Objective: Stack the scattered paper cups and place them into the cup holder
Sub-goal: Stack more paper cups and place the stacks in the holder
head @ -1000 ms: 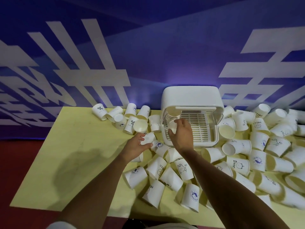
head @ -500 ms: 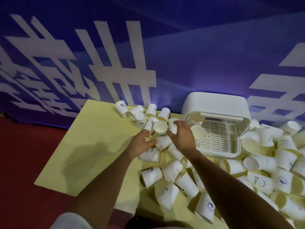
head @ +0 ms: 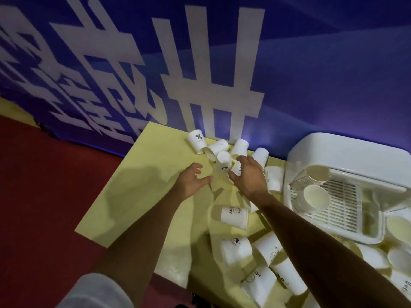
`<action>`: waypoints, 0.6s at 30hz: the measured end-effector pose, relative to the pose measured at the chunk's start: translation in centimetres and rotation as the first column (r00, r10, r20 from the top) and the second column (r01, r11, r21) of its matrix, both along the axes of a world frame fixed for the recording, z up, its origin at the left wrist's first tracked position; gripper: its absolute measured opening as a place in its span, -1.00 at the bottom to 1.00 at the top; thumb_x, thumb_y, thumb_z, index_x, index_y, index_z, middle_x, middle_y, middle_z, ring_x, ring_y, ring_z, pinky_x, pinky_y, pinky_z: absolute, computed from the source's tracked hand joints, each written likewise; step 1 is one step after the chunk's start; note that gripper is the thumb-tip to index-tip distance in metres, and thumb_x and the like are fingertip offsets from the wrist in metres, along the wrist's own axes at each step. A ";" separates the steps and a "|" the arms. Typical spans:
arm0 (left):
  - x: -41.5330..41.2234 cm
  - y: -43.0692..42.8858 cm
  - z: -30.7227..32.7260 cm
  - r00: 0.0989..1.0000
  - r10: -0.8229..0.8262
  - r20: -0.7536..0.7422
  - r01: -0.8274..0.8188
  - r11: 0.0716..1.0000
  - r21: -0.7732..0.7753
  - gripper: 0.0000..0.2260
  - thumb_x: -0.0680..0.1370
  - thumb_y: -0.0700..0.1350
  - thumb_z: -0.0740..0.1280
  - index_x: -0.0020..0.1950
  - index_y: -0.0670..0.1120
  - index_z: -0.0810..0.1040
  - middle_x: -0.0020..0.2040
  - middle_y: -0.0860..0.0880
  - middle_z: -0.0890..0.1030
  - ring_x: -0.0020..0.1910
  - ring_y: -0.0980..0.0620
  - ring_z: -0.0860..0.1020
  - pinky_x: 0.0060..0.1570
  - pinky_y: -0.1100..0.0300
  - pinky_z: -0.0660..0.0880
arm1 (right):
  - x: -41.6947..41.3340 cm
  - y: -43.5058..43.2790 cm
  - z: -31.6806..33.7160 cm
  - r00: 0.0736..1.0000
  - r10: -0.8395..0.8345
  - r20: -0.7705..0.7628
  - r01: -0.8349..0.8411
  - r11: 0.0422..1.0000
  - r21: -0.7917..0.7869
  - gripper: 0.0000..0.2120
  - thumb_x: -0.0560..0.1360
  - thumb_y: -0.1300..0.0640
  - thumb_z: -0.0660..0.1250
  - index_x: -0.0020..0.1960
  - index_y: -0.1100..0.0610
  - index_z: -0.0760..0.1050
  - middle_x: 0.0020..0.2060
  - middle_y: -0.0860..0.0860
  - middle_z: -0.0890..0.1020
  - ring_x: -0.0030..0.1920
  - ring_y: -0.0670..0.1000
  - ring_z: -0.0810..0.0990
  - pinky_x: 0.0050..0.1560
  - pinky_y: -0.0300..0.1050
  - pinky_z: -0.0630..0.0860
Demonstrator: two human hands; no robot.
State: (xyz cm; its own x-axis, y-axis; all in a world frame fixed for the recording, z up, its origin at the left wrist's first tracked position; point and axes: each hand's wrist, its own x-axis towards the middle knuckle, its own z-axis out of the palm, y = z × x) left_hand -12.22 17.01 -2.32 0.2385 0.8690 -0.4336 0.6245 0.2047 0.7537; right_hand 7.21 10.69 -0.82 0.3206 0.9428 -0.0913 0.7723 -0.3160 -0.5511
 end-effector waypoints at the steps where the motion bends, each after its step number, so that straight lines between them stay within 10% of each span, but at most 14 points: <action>1: -0.3 0.7 -0.3 1.000 0.014 0.004 -0.014 1.000 -0.005 -0.47 0.40 0.08 0.57 0.27 -0.03 0.47 0.17 -0.05 0.56 0.06 0.03 0.52 0.08 0.18 0.49 | -0.2 0.8 -0.2 1.000 0.006 -0.002 -0.006 1.000 -0.004 -0.53 0.49 -0.02 0.41 0.33 0.13 0.46 0.22 0.13 0.56 0.22 0.16 0.51 0.25 0.04 0.42; 18: 0.6 13.4 -4.7 0.990 0.133 -0.053 -0.130 0.990 0.063 -0.43 0.53 0.04 0.43 0.46 -0.09 0.32 0.30 -0.14 0.49 0.16 -0.08 0.53 0.04 0.20 0.42 | -2.8 13.6 -4.9 0.929 0.286 0.233 -0.241 0.949 -0.204 -0.35 0.51 -0.15 0.36 0.50 0.08 0.28 0.52 0.10 0.30 0.50 0.17 0.24 0.48 0.08 0.21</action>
